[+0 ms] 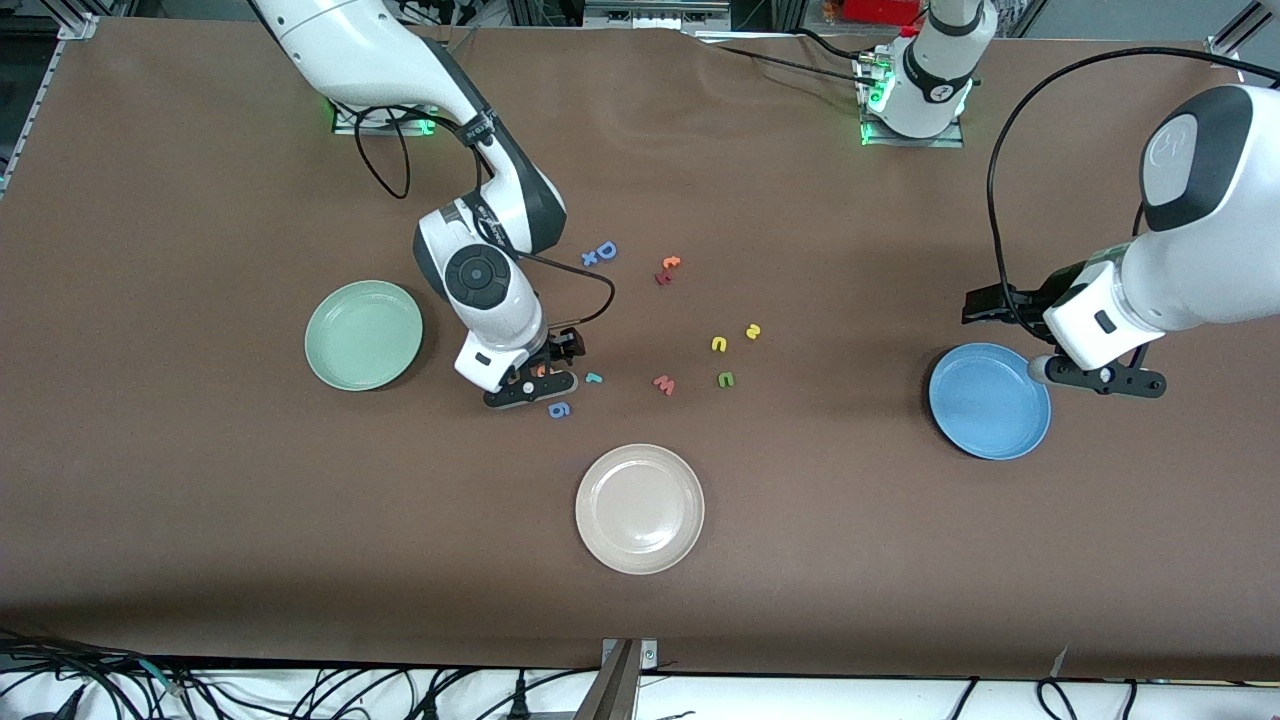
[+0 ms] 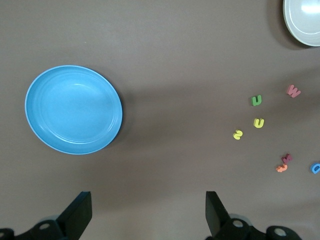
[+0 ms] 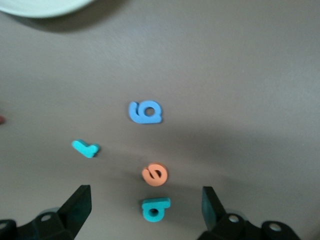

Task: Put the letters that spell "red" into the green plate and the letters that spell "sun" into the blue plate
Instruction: 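Move the right gripper over the orange letter while the left gripper advances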

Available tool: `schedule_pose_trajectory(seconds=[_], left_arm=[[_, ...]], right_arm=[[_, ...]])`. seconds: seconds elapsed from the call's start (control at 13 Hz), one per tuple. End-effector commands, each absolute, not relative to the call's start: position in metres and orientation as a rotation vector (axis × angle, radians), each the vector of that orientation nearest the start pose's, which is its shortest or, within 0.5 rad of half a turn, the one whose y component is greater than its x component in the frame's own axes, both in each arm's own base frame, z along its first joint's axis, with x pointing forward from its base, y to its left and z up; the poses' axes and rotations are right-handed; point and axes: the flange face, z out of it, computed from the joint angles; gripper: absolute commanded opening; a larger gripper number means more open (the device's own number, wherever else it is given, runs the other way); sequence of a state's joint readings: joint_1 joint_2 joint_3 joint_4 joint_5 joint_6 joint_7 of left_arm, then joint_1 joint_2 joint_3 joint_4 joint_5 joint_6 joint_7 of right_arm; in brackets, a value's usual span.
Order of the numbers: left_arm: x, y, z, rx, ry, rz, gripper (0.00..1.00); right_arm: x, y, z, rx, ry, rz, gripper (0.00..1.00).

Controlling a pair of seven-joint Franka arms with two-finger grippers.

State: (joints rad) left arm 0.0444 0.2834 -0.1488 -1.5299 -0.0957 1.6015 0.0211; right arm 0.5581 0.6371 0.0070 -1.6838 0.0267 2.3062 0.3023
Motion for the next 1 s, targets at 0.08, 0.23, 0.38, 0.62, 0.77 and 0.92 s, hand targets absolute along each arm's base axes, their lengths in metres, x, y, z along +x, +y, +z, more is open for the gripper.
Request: schedule_pose_trajectory(seconds=[0.08, 0.23, 0.38, 0.62, 0.77, 0.92], left_arm=[[0.626, -0.068, 0.472, -3.279, 0.22, 0.329, 1.0], [0.627, -0.07, 0.462, -3.292, 0.271, 0.354, 0.99], [0.627, -0.081, 0.44, -3.332, 0.207, 0.43, 0.98], [0.617, -0.128, 0.414, -3.306, 0.161, 0.404, 0.99], [0.599, -0.141, 0.389, -3.293, 0.183, 0.306, 0.99], [0.575, -0.157, 0.371, -3.285, 0.218, 0.211, 1.0]], right_arm=[[0.566, 0.363, 0.209, -3.108, -0.38, 0.068, 0.68], [0.566, 0.36, 0.202, -3.111, -0.389, 0.08, 0.67], [0.565, 0.362, 0.197, -3.112, -0.394, 0.085, 0.64], [0.565, 0.363, 0.187, -3.107, -0.394, 0.062, 0.64], [0.566, 0.363, 0.184, -3.104, -0.394, 0.051, 0.61], [0.566, 0.363, 0.18, -3.102, -0.393, 0.042, 0.61]])
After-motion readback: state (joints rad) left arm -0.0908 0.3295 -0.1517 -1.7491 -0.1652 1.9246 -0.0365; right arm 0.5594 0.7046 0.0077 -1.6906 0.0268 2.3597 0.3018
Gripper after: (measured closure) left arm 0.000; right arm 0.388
